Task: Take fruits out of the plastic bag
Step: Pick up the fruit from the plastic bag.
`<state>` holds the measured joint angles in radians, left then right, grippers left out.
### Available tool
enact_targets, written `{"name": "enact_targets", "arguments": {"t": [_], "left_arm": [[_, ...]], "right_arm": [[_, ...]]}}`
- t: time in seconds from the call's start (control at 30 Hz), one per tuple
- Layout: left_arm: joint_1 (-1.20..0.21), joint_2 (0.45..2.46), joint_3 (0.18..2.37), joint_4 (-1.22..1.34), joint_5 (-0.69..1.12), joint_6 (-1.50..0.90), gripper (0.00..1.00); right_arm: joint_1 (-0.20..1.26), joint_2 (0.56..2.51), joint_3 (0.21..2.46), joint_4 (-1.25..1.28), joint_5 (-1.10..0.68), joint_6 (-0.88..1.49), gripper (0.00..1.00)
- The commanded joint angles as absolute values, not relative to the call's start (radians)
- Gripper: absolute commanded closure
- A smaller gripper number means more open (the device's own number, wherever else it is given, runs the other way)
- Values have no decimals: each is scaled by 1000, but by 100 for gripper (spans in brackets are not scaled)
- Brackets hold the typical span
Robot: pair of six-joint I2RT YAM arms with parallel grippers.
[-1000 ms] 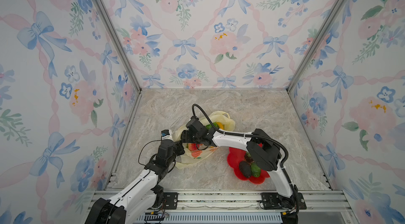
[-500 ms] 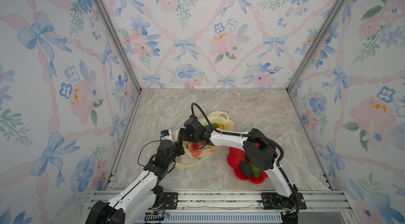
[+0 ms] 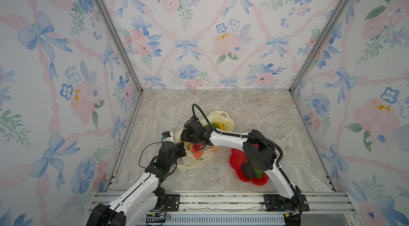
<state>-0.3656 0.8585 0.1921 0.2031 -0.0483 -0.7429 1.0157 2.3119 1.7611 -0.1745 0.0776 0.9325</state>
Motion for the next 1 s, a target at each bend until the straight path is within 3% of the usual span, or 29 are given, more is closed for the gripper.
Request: {"name": "enact_targets", "arguments": {"t": [0.0, 0.63, 0.97], "left_arm": [[-364, 882, 196, 181, -77, -714, 96], [-340, 974, 241, 216, -110, -629, 95], [-332, 1021, 268, 229, -119, -587, 95]], "right_arm": [[1023, 2280, 1743, -209, 103, 902, 40], [1012, 2047, 1574, -336, 47, 763, 39], [996, 1872, 1493, -545, -7, 638, 40]]}}
